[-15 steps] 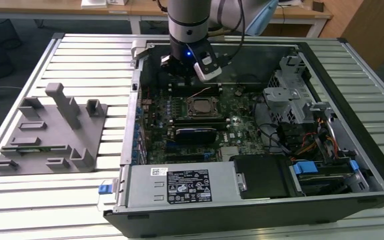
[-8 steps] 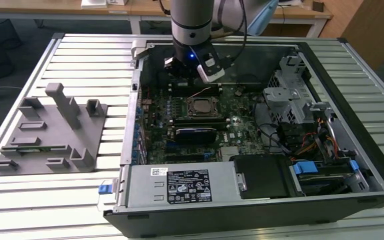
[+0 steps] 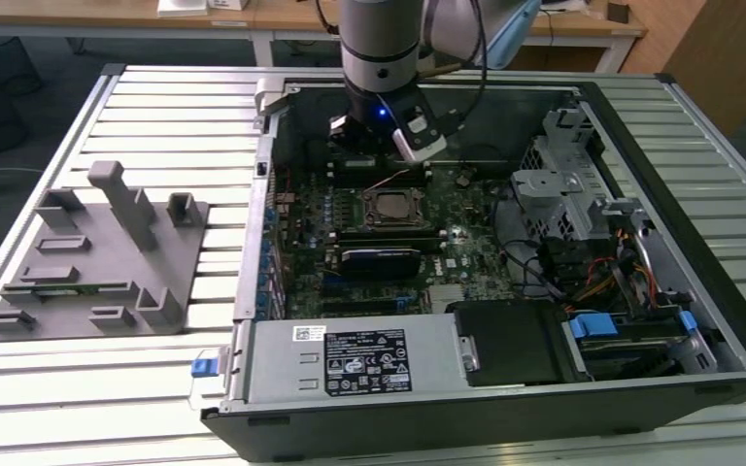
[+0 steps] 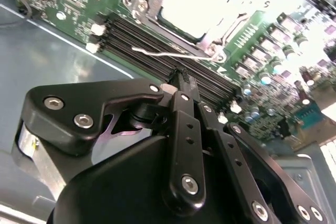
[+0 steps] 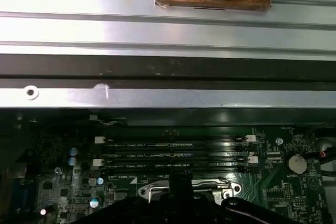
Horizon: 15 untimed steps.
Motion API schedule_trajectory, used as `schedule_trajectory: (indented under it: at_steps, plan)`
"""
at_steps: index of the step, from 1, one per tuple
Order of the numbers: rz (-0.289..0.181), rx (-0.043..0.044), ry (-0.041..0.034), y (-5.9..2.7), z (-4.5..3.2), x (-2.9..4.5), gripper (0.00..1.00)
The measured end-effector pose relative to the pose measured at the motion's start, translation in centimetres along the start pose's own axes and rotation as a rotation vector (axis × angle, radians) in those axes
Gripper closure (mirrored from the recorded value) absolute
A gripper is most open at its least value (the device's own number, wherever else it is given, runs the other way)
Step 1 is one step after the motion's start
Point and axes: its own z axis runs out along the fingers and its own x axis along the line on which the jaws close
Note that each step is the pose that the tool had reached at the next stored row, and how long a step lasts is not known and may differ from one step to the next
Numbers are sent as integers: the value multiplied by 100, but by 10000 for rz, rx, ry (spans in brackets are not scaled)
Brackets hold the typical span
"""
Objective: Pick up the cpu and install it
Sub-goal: 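Install the first cpu locking lever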
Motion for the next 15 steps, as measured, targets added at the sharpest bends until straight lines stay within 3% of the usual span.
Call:
schedule_trajectory:
  at_steps: [12,15]
  plan:
    - [-96,-11,-384,-27,101,-73,89]
    - [-102,-9,-399,-29,107,-73,89]
